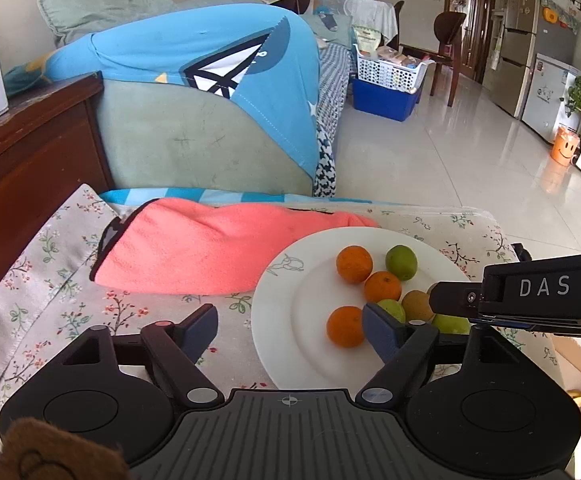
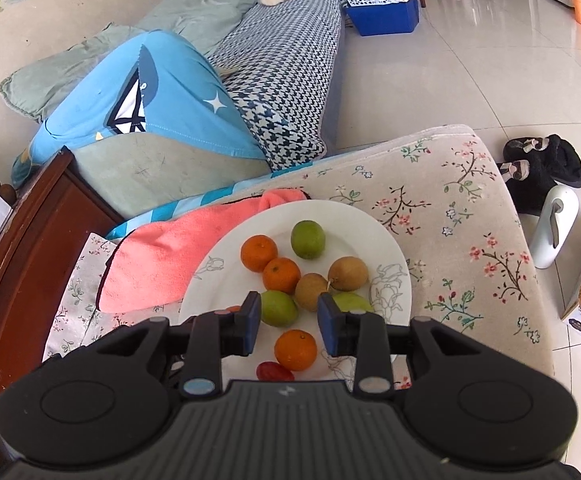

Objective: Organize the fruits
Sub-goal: 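Carry both tangerines over the plate and open both tools, then move the left tool to a green oval fruit while the right tool approaches a brown kiwi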

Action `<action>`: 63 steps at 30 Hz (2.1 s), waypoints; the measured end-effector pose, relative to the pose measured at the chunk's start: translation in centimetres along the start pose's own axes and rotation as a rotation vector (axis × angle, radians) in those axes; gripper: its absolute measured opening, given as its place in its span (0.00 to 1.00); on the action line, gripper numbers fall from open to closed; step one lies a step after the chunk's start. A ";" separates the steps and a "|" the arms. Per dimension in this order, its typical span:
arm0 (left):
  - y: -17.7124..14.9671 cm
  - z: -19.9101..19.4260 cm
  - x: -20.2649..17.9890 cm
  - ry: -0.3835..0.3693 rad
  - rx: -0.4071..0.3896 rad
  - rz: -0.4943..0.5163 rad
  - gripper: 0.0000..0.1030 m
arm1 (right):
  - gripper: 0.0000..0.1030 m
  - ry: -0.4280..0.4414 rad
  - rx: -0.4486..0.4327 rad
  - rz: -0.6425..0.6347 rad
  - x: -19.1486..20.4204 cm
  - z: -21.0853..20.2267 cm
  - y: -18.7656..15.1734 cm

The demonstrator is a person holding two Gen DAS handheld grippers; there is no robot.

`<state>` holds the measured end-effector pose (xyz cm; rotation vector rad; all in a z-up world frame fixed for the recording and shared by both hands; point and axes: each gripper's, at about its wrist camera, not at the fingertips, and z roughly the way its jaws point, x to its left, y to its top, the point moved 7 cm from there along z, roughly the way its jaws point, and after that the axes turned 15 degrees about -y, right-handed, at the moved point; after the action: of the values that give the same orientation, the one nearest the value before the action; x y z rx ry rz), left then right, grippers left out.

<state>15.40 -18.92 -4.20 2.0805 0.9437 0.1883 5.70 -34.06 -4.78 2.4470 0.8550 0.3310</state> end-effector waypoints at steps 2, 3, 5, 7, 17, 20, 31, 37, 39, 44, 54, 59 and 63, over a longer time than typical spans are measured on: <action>0.1 -0.5 0.1 0.011 0.002 -0.001 0.81 | 0.32 0.005 -0.001 -0.002 0.1 -0.1 0.0; 0.1 -0.7 0.2 0.016 0.006 0.001 0.81 | 0.32 0.009 -0.001 -0.006 0.2 -0.1 0.0; 0.2 -1.2 0.4 0.031 0.013 0.008 0.82 | 0.32 0.021 0.000 -0.018 0.5 -0.2 -0.1; 0.4 -1.9 0.7 0.046 0.012 0.013 0.82 | 0.32 0.034 -0.001 -0.033 0.8 -0.4 -0.2; 0.7 -5.2 4.3 0.071 0.016 -0.043 0.84 | 0.36 0.107 -0.001 -0.132 2.9 -1.0 -1.3; 0.5 -5.9 5.5 0.086 0.023 -0.061 0.84 | 0.36 0.132 0.002 -0.166 3.7 -1.1 -1.9; -0.3 -7.7 9.9 0.125 0.010 -0.195 0.84 | 0.36 0.245 0.017 -0.398 7.8 -1.6 -5.9; -0.9 -7.7 11.0 0.138 0.026 -0.230 0.84 | 0.36 0.299 0.028 -0.521 10.0 -1.9 -8.7; -1.1 -7.4 11.4 0.145 0.033 -0.247 0.84 | 0.36 0.308 0.026 -0.558 10.6 -1.9 -9.4; -2.0 -6.0 12.4 0.152 0.070 -0.289 0.84 | 0.36 0.294 0.027 -0.605 11.4 -1.4 -10.4; -3.2 -3.1 12.3 0.125 0.120 -0.255 0.83 | 0.36 0.253 0.020 -0.672 12.4 -0.2 -11.6; -3.4 -2.2 12.9 0.132 0.124 -0.256 0.82 | 0.36 0.227 0.020 -0.681 12.6 0.4 -12.0; -4.0 -1.8 13.2 0.118 0.140 -0.274 0.81 | 0.35 0.216 0.023 -0.679 12.7 0.8 -12.2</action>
<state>21.76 -7.24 -8.38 2.0570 1.3350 0.1039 9.57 -18.20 -11.45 2.0013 1.7100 0.3275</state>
